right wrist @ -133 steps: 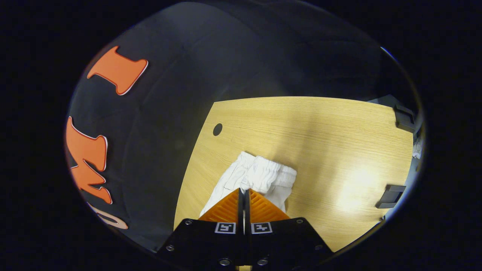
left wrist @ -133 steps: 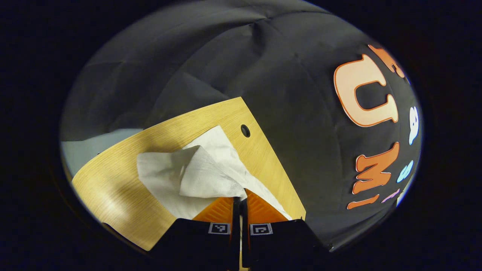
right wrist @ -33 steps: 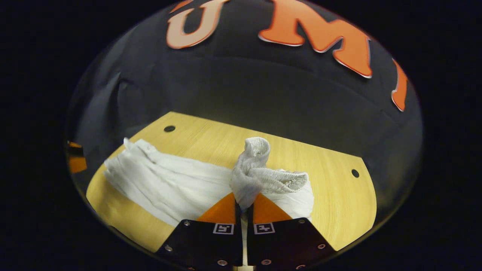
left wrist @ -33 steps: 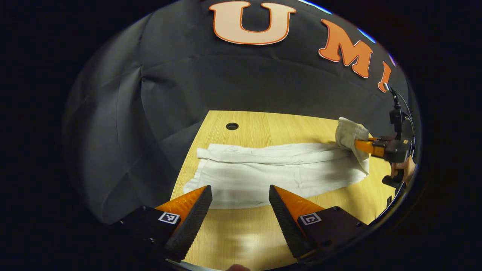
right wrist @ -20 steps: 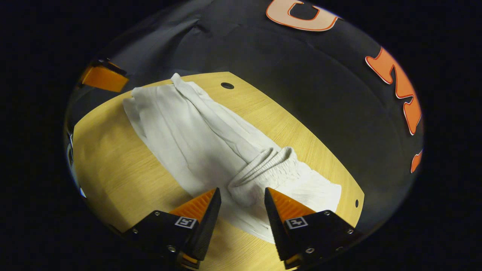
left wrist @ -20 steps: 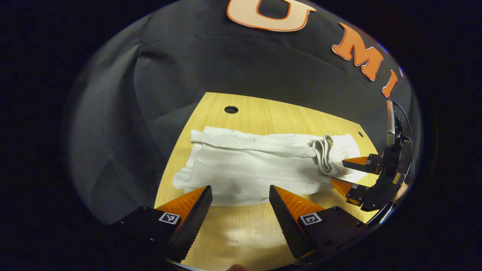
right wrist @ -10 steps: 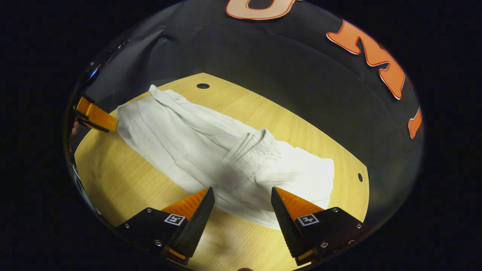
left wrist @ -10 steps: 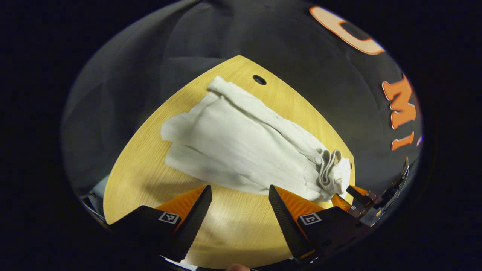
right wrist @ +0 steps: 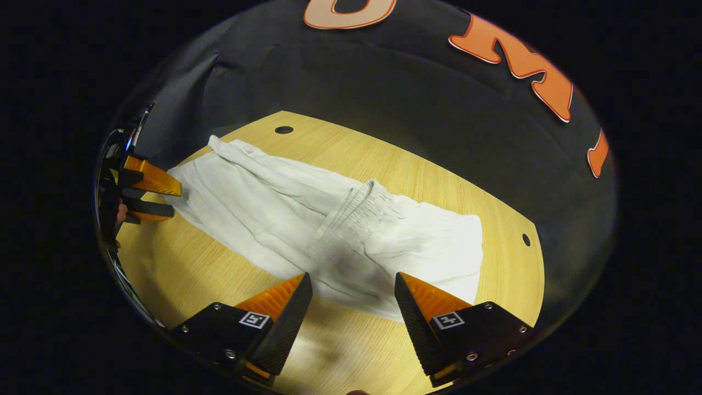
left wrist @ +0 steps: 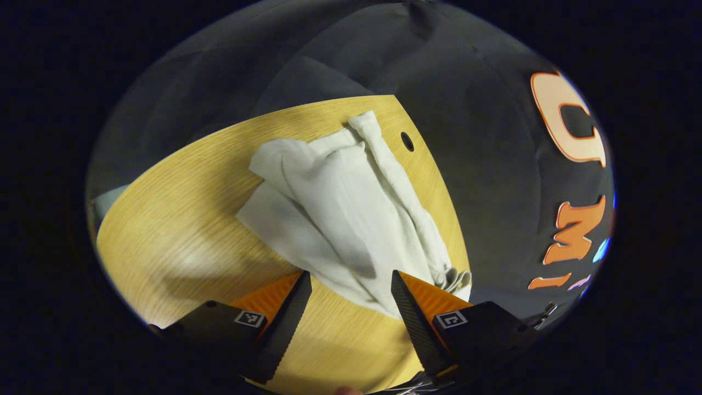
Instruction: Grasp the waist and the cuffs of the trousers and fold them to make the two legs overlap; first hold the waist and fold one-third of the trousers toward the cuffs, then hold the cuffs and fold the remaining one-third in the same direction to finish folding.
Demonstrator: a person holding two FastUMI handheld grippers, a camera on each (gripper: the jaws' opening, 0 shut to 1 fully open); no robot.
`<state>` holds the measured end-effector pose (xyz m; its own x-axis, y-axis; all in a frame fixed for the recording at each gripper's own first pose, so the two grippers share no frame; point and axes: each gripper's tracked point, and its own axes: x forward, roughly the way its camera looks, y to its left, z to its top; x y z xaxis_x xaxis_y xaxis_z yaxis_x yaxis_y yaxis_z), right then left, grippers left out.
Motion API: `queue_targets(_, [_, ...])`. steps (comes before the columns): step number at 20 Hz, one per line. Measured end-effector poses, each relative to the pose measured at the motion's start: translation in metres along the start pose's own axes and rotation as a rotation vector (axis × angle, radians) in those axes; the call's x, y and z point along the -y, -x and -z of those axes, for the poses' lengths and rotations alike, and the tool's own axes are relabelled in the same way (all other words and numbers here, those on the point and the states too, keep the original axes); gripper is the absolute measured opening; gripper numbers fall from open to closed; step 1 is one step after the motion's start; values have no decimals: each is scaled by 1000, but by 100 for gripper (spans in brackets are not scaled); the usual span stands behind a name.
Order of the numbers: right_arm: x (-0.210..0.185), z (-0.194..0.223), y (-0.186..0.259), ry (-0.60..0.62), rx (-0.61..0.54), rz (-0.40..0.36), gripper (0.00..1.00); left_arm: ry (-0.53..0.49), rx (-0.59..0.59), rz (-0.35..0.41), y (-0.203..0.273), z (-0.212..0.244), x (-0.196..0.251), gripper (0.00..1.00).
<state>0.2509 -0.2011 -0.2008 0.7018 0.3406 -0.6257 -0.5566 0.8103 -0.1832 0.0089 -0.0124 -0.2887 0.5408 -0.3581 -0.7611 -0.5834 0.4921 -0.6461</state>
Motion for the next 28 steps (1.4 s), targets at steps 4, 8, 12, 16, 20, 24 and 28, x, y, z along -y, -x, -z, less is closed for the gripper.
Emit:
queue_targets(4, [22,6,12,-45,-1,32,92,13,21,34,-15,-11,12,96])
queue_targets(8, [40,20,22,-107,-17,55,92,36,47,65,-30,-19,20,93])
queue_targets(12, [51,31,27,-131,-27,69,92,52,66,92,-44,-24,27,86])
queue_targets(16, [64,35,34,-153,-21,73,92,58,68,91,-60,-28,27,67])
queue_targets(20, [75,41,36,-172,-22,79,92,87,72,71,-68,-27,21,18])
queue_targets(24, [85,47,40,-199,-18,84,92,63,72,50,-67,-24,23,8])
queue_targets(28, [98,53,44,-228,6,88,92,-41,106,14,-61,-28,42,6])
